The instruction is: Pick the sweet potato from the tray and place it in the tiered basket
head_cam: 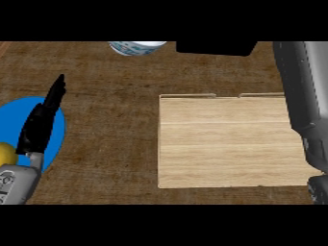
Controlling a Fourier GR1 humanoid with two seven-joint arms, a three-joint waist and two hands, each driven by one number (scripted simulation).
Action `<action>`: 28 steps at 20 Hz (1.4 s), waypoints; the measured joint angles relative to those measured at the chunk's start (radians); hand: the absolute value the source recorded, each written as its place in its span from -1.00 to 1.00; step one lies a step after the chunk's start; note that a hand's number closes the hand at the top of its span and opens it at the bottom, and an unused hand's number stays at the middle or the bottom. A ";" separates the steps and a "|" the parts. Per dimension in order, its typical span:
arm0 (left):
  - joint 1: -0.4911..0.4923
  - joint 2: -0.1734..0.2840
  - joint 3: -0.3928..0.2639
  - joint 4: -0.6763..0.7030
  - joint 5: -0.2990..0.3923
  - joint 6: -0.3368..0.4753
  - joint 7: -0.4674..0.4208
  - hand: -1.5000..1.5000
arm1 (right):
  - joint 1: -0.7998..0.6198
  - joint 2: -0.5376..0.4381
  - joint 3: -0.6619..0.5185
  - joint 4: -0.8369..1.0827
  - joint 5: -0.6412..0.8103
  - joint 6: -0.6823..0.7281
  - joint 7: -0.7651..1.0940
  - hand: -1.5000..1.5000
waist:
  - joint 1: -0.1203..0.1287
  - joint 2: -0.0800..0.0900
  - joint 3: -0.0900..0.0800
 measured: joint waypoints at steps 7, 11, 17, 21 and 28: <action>0.001 0.001 0.026 0.018 -0.001 -0.001 0.000 0.00 | -0.150 -0.055 -0.099 0.182 0.027 -0.012 -0.028 1.00 | -0.025 -0.006 0.001; 0.016 0.001 0.032 0.000 -0.006 -0.006 0.008 0.00 | -0.172 -0.104 -0.140 0.262 0.018 -0.034 -0.064 1.00 | -0.035 -0.010 0.002; 0.026 0.000 0.047 0.003 -0.011 -0.015 -0.003 0.00 | -0.172 -0.195 -0.146 0.385 0.064 -0.033 -0.094 1.00 | -0.042 -0.009 0.001; 0.039 -0.008 0.051 0.002 -0.015 -0.011 -0.008 0.00 | -0.139 -0.253 -0.130 0.446 0.117 0.009 -0.096 1.00 | -0.050 -0.012 0.002; 0.049 -0.021 0.059 -0.016 -0.028 -0.013 0.011 0.00 | -0.109 -0.336 -0.128 0.466 0.130 0.077 -0.125 1.00 | -0.061 -0.017 0.002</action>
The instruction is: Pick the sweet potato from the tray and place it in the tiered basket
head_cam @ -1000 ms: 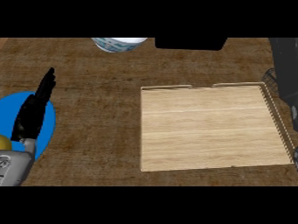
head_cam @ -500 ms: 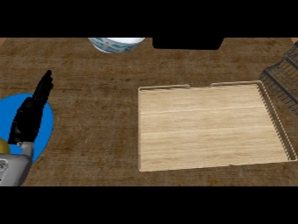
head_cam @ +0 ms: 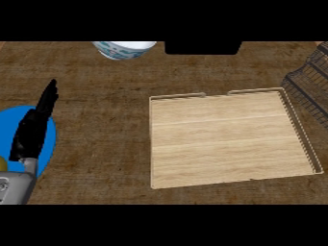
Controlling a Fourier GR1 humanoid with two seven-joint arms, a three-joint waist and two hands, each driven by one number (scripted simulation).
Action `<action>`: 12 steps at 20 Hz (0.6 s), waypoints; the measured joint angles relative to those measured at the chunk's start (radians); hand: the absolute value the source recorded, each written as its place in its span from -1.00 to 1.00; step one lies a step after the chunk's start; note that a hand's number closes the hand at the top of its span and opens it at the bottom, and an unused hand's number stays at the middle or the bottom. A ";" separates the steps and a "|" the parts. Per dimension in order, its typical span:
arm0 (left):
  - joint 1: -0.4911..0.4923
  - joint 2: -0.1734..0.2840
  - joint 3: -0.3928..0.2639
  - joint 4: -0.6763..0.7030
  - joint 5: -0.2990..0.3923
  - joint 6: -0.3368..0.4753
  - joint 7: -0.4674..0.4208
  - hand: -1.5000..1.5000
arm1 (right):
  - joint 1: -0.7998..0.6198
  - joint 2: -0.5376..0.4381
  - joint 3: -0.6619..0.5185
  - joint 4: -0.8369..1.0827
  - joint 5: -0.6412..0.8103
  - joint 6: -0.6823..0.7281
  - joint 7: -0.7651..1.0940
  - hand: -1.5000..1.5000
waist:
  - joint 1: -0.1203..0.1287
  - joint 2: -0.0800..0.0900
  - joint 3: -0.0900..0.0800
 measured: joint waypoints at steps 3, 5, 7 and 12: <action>-0.013 0.001 0.013 0.003 -0.004 -0.008 0.011 0.00 | 0.027 -0.024 -0.012 -0.010 -0.032 0.023 -0.040 1.00 | -0.004 -0.001 0.000; -0.003 0.001 0.018 -0.007 -0.008 -0.009 0.015 0.00 | 0.060 -0.025 -0.022 -0.035 -0.062 0.029 -0.061 1.00 | -0.008 -0.003 0.000; 0.004 0.004 0.027 -0.012 -0.008 -0.017 0.018 0.00 | 0.077 -0.017 -0.033 -0.064 -0.095 0.036 -0.073 1.00 | -0.009 -0.004 0.000; 0.008 0.002 0.043 -0.014 -0.011 -0.032 0.018 0.00 | 0.158 -0.020 -0.078 -0.125 -0.186 0.033 -0.118 1.00 | -0.012 -0.005 0.000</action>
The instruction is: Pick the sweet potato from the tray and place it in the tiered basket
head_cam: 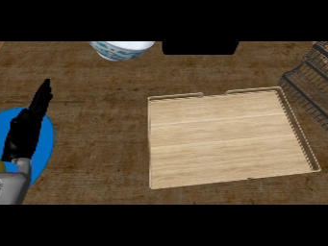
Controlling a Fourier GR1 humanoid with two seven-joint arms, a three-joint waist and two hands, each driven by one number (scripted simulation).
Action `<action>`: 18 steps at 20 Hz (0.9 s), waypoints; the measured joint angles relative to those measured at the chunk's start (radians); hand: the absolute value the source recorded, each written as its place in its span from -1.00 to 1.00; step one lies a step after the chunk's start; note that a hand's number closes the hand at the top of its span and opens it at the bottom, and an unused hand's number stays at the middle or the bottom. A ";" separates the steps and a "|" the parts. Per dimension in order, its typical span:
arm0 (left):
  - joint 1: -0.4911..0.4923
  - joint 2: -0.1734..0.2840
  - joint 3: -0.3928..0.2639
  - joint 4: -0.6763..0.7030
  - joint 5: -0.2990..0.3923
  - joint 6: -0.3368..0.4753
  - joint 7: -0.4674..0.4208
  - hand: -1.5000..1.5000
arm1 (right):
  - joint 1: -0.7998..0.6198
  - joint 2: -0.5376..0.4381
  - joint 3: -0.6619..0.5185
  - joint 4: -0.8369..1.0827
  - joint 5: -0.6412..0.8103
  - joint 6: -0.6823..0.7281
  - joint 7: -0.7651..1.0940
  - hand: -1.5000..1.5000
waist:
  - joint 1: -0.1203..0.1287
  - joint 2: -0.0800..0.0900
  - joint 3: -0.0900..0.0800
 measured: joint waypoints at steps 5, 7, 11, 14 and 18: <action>0.021 -0.009 0.004 -0.002 -0.009 0.000 -0.025 0.00 | 0.062 0.018 -0.105 -0.024 -0.116 -0.074 0.010 -1.00 | 0.001 0.001 0.000; 0.027 -0.007 0.009 -0.018 -0.007 -0.008 -0.016 0.00 | 0.106 0.029 -0.123 -0.061 -0.155 -0.079 0.007 -1.00 | -0.001 0.000 0.000; 0.013 -0.013 0.013 -0.019 -0.015 -0.017 -0.002 0.00 | 0.161 0.047 -0.129 -0.131 -0.202 -0.146 -0.009 -1.00 | -0.001 0.000 0.001; 0.013 -0.019 0.021 -0.015 -0.019 -0.018 -0.003 0.00 | 0.182 0.065 -0.130 -0.187 -0.223 -0.213 -0.007 -1.00 | 0.000 0.001 0.000; 0.013 -0.025 0.023 -0.011 -0.028 -0.019 -0.001 0.00 | 0.207 0.077 -0.102 -0.309 -0.219 -0.252 0.008 -1.00 | -0.003 -0.001 0.000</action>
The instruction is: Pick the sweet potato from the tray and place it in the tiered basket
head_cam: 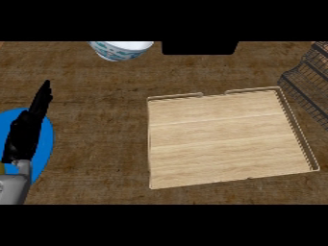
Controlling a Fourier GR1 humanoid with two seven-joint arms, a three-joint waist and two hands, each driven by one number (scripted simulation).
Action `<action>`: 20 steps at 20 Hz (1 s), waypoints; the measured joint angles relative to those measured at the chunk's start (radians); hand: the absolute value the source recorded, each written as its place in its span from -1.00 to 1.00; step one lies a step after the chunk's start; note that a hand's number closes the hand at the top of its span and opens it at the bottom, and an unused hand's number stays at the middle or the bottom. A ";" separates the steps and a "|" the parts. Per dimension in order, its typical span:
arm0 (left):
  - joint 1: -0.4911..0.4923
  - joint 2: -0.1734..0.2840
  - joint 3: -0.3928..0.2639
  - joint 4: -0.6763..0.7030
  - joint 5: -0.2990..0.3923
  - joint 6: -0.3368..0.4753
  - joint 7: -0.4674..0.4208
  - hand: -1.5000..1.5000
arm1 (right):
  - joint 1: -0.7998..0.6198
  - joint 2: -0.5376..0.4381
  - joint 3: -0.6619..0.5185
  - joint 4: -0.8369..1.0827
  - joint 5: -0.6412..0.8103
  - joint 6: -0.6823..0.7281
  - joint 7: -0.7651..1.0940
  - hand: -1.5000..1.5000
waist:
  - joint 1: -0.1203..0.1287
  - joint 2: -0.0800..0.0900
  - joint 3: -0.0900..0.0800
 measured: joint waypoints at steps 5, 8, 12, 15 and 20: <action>0.023 -0.015 0.002 0.004 -0.008 0.000 -0.028 0.00 | 0.040 -0.006 0.017 -0.176 0.027 0.018 0.066 -1.00 | -0.005 -0.002 -0.001; 0.030 -0.012 0.013 0.001 -0.010 0.000 -0.022 0.00 | 0.085 0.005 0.001 -0.326 0.018 0.079 0.114 -1.00 | -0.014 -0.006 -0.001; 0.047 -0.014 0.016 -0.003 -0.018 0.004 -0.027 0.00 | 0.166 0.045 -0.045 -0.536 -0.022 0.151 0.150 -1.00 | -0.025 -0.009 -0.001; 0.054 -0.011 0.027 0.000 -0.015 0.002 -0.029 0.00 | 0.256 0.099 -0.070 -0.729 -0.057 0.225 0.163 -1.00 | -0.038 -0.013 -0.002; 0.033 -0.008 0.039 -0.001 -0.013 -0.001 -0.010 0.00 | 0.421 0.191 -0.119 -1.083 -0.132 0.333 0.158 -1.00 | -0.046 -0.014 -0.001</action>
